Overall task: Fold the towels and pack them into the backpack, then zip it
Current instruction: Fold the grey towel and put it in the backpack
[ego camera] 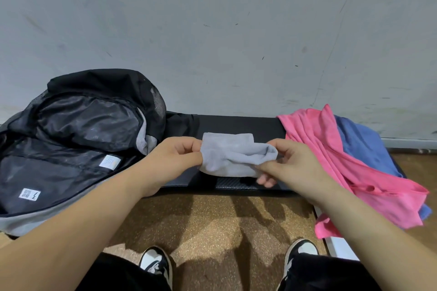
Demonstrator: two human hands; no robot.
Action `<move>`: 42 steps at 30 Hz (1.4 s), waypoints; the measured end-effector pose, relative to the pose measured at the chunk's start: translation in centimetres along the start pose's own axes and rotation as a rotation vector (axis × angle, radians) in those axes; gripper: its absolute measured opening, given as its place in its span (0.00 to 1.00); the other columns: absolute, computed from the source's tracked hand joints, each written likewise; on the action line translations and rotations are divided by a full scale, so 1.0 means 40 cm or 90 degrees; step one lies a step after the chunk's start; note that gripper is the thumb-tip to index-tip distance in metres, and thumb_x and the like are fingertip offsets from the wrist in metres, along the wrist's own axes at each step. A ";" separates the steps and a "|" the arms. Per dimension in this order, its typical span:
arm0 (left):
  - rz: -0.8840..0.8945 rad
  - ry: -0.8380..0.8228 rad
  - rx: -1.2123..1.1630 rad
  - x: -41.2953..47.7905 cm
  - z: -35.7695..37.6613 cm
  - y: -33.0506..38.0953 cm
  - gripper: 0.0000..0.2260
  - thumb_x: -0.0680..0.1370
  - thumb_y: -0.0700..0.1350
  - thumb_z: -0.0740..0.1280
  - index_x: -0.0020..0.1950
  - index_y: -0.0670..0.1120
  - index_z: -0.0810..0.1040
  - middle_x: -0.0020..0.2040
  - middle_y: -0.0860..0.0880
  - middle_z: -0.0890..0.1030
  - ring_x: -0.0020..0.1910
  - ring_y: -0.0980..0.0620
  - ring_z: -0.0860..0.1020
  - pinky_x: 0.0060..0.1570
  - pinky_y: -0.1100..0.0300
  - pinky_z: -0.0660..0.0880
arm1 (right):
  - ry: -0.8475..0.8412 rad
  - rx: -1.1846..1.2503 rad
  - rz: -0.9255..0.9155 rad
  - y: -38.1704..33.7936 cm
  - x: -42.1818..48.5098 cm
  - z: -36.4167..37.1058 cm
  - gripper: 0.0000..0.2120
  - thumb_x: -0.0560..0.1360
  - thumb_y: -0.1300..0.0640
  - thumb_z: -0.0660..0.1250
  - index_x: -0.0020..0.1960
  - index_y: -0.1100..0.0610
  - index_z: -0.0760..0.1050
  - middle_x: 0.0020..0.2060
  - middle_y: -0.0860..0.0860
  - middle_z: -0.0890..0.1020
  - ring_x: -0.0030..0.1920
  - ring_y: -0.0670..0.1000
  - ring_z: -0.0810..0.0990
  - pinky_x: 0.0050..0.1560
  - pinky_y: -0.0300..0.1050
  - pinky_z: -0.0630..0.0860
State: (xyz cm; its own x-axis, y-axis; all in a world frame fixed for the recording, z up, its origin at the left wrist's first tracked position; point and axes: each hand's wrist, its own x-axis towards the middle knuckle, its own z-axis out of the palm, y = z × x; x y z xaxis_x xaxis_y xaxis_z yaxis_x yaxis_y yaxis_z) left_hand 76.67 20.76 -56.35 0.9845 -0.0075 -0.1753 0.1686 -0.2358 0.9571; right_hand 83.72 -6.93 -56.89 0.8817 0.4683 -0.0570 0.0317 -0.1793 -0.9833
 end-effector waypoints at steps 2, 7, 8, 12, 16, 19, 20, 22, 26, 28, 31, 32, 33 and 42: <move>-0.028 0.001 -0.101 0.007 0.004 -0.004 0.06 0.69 0.36 0.69 0.44 0.35 0.77 0.44 0.39 0.78 0.48 0.44 0.74 0.54 0.48 0.71 | -0.065 -0.074 -0.013 -0.001 0.000 -0.015 0.03 0.76 0.63 0.76 0.49 0.59 0.82 0.35 0.55 0.84 0.34 0.51 0.83 0.32 0.42 0.78; -0.101 -0.025 -0.290 0.009 0.029 0.006 0.19 0.68 0.40 0.66 0.58 0.40 0.80 0.50 0.41 0.81 0.51 0.41 0.76 0.55 0.49 0.73 | -0.102 -0.016 -0.013 0.006 0.010 -0.023 0.06 0.78 0.55 0.71 0.50 0.56 0.83 0.44 0.47 0.88 0.46 0.44 0.84 0.48 0.37 0.78; -0.116 -0.034 -0.309 0.013 0.034 0.003 0.20 0.72 0.45 0.67 0.63 0.42 0.81 0.54 0.40 0.83 0.54 0.42 0.79 0.59 0.49 0.74 | -0.100 0.011 0.004 0.009 0.016 -0.021 0.10 0.78 0.52 0.70 0.53 0.57 0.83 0.48 0.50 0.88 0.50 0.46 0.86 0.52 0.40 0.80; -0.099 -0.010 -0.115 0.027 0.044 0.004 0.18 0.73 0.59 0.76 0.62 0.59 0.83 0.63 0.52 0.83 0.60 0.59 0.82 0.64 0.57 0.75 | -0.080 0.065 0.061 0.018 0.044 0.001 0.13 0.81 0.53 0.68 0.59 0.60 0.81 0.53 0.52 0.88 0.54 0.51 0.86 0.55 0.44 0.81; -0.078 -0.031 -0.008 0.034 0.041 0.003 0.16 0.69 0.47 0.82 0.54 0.45 0.84 0.52 0.43 0.87 0.53 0.48 0.86 0.54 0.51 0.82 | -0.085 0.084 0.106 0.022 0.074 0.010 0.08 0.82 0.56 0.67 0.55 0.61 0.79 0.45 0.49 0.87 0.45 0.46 0.85 0.42 0.39 0.79; -0.120 -0.010 -0.094 0.053 0.029 0.008 0.12 0.73 0.41 0.80 0.52 0.42 0.80 0.45 0.47 0.87 0.46 0.51 0.87 0.42 0.58 0.81 | -0.054 0.063 0.152 0.029 0.102 0.010 0.12 0.82 0.53 0.69 0.56 0.62 0.77 0.44 0.51 0.85 0.43 0.49 0.83 0.40 0.44 0.77; -0.130 -0.003 -0.110 0.063 0.025 0.005 0.10 0.75 0.40 0.78 0.52 0.42 0.79 0.44 0.47 0.87 0.44 0.51 0.86 0.39 0.59 0.80 | -0.034 0.048 0.171 0.034 0.112 0.011 0.12 0.81 0.51 0.70 0.56 0.61 0.78 0.44 0.51 0.85 0.43 0.50 0.83 0.39 0.47 0.76; -0.154 0.006 -0.117 0.086 0.019 -0.001 0.08 0.78 0.41 0.75 0.52 0.43 0.78 0.44 0.45 0.87 0.42 0.49 0.85 0.35 0.57 0.80 | 0.008 -0.011 0.205 0.045 0.137 0.009 0.12 0.79 0.49 0.72 0.54 0.58 0.78 0.45 0.54 0.86 0.41 0.51 0.83 0.38 0.49 0.76; -0.221 0.002 -0.026 0.147 0.029 -0.029 0.10 0.80 0.40 0.72 0.60 0.46 0.78 0.46 0.40 0.85 0.33 0.48 0.80 0.31 0.56 0.80 | 0.052 -0.162 0.217 0.074 0.186 0.010 0.11 0.78 0.52 0.71 0.52 0.60 0.78 0.44 0.55 0.84 0.39 0.51 0.82 0.33 0.45 0.77; -0.236 0.021 0.010 0.178 0.038 -0.047 0.09 0.80 0.40 0.72 0.59 0.48 0.79 0.46 0.41 0.84 0.33 0.49 0.79 0.31 0.56 0.80 | 0.065 -0.171 0.227 0.093 0.206 0.015 0.11 0.78 0.53 0.71 0.51 0.61 0.79 0.42 0.54 0.82 0.39 0.52 0.81 0.34 0.47 0.78; -0.213 0.070 0.104 0.223 0.043 -0.072 0.07 0.78 0.42 0.72 0.54 0.47 0.78 0.42 0.44 0.81 0.35 0.50 0.78 0.29 0.58 0.78 | 0.089 -0.193 0.233 0.118 0.231 0.012 0.10 0.78 0.51 0.71 0.50 0.58 0.79 0.37 0.52 0.80 0.37 0.53 0.81 0.35 0.48 0.80; -0.191 0.081 0.160 0.236 0.043 -0.080 0.07 0.77 0.43 0.73 0.52 0.47 0.78 0.41 0.46 0.80 0.36 0.51 0.77 0.29 0.58 0.76 | 0.099 -0.215 0.227 0.124 0.237 0.009 0.09 0.78 0.50 0.72 0.48 0.57 0.79 0.36 0.51 0.80 0.36 0.53 0.81 0.35 0.49 0.80; -0.164 0.090 0.233 0.245 0.042 -0.085 0.07 0.76 0.44 0.74 0.51 0.48 0.77 0.40 0.49 0.79 0.37 0.51 0.77 0.31 0.58 0.76 | 0.107 -0.243 0.217 0.132 0.243 0.007 0.09 0.78 0.49 0.72 0.47 0.55 0.79 0.35 0.50 0.80 0.36 0.53 0.82 0.36 0.50 0.81; -0.099 -0.038 0.459 0.270 0.044 -0.082 0.28 0.75 0.49 0.71 0.75 0.54 0.71 0.62 0.55 0.78 0.63 0.50 0.77 0.65 0.49 0.77 | 0.021 -0.438 0.185 0.152 0.262 0.002 0.17 0.74 0.44 0.74 0.58 0.51 0.80 0.56 0.49 0.81 0.54 0.50 0.81 0.56 0.51 0.80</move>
State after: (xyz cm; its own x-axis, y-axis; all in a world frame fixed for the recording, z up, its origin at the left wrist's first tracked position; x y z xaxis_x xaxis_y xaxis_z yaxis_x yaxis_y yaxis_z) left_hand 86.65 19.75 -61.79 0.9439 0.0295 -0.3290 0.2120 -0.8178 0.5350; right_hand 93.13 -3.05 -63.48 0.9125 0.2956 -0.2829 0.0729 -0.7979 -0.5984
